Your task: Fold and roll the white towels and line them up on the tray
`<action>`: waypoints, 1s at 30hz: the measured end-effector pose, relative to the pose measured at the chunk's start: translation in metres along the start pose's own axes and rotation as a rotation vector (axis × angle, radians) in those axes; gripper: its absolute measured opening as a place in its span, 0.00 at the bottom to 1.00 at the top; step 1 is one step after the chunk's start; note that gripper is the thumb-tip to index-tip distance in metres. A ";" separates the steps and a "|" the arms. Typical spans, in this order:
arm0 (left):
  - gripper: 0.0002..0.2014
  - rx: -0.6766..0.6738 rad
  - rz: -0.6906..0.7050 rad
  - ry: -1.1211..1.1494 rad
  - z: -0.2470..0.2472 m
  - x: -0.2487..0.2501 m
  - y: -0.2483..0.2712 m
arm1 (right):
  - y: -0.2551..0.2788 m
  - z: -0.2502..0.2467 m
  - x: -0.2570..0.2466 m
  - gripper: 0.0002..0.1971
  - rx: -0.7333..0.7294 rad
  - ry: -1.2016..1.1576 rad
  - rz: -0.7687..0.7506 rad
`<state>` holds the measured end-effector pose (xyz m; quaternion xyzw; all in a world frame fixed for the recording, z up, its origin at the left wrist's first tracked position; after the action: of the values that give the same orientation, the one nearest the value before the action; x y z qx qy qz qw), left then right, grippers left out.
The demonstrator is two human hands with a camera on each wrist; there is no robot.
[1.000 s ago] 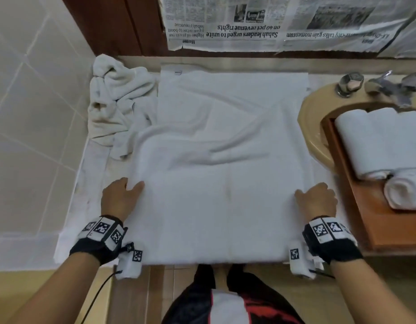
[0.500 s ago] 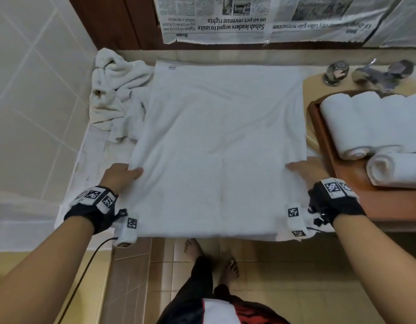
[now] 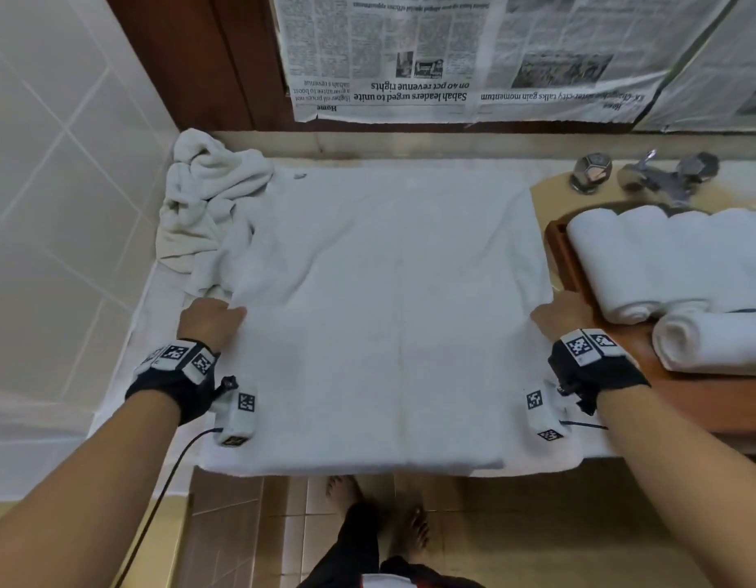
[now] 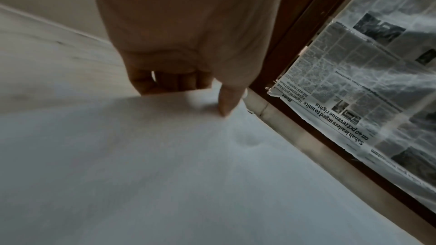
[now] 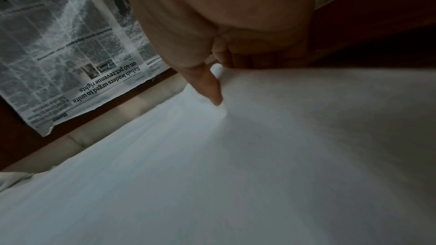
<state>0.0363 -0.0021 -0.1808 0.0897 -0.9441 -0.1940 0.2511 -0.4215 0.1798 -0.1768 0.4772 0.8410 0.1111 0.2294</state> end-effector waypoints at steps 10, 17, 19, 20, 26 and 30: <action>0.15 0.399 0.384 0.360 0.036 0.057 0.026 | -0.048 -0.012 -0.034 0.13 -0.057 0.040 0.050; 0.05 -0.245 0.659 0.321 0.132 0.192 0.097 | -0.107 -0.041 -0.059 0.10 -0.131 -0.156 -0.116; 0.04 -0.389 0.687 0.250 0.164 0.224 0.119 | -0.120 -0.052 -0.066 0.06 -0.214 -0.289 -0.133; 0.04 -0.440 0.686 0.219 0.180 0.237 0.128 | -0.127 -0.057 -0.070 0.05 -0.254 -0.326 -0.149; 0.19 -0.436 0.483 -0.031 0.242 0.288 0.150 | -0.153 -0.078 -0.092 0.08 -0.383 -0.374 -0.262; 0.37 -0.345 0.471 -0.336 0.262 0.299 0.154 | -0.162 -0.082 -0.100 0.12 -0.422 -0.367 -0.283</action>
<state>-0.3646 0.1419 -0.1956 -0.2078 -0.9204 -0.2997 0.1413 -0.5394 0.0132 -0.1434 0.3095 0.8019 0.1620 0.4846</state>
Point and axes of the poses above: each hand's wrist, its own y-axis away from the middle knuckle, its own z-axis out of the palm, x = y × z, the point moved 2 cm from there along -y, towards the middle knuckle, and after that the axes turned 2 degrees about -x, right-handed, at the moved point
